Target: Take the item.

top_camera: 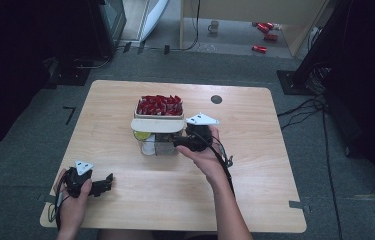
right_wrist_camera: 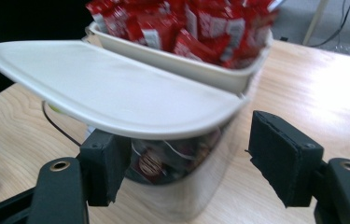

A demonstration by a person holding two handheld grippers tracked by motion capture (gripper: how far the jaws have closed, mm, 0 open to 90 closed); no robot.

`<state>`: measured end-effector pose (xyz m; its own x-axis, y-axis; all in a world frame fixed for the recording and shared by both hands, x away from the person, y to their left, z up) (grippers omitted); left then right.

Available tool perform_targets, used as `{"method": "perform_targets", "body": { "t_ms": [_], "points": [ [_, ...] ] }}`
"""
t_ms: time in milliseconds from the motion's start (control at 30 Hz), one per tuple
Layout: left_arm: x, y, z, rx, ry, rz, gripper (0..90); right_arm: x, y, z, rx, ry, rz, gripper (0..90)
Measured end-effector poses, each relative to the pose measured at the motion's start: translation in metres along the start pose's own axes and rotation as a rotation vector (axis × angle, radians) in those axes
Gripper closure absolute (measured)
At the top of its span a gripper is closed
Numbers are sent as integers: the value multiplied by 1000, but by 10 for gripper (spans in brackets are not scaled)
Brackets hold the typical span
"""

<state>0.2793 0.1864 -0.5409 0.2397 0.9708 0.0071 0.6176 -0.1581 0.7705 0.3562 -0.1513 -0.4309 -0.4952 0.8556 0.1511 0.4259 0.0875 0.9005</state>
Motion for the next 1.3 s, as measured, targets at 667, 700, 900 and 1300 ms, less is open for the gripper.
{"method": "perform_targets", "body": {
  "t_ms": [667,700,900,1300],
  "points": [
    [0,0,0,3,0,3,8,-47,-17,-11,-7,-172,85,392],
    [0,0,0,3,0,3,8,-45,-14,-12,-20,-171,84,406],
    [0,0,0,2,0,3,8,-27,11,-7,-90,-137,61,473],
    [0,0,0,4,0,5,8,7,41,24,-112,-57,39,568]
  ]
}}
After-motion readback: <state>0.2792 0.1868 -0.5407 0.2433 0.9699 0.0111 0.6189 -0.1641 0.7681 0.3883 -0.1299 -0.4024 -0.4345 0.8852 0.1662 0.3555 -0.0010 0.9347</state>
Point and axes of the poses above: each handheld gripper's, and its own axes: z roughly forward along the jaws, y roughly out of its top, x roughly to its left, the point moved 3 cm from there along z, roughly forward along the jaws, and after that the axes turned 7 degrees about -x, right-handed, at the moved point
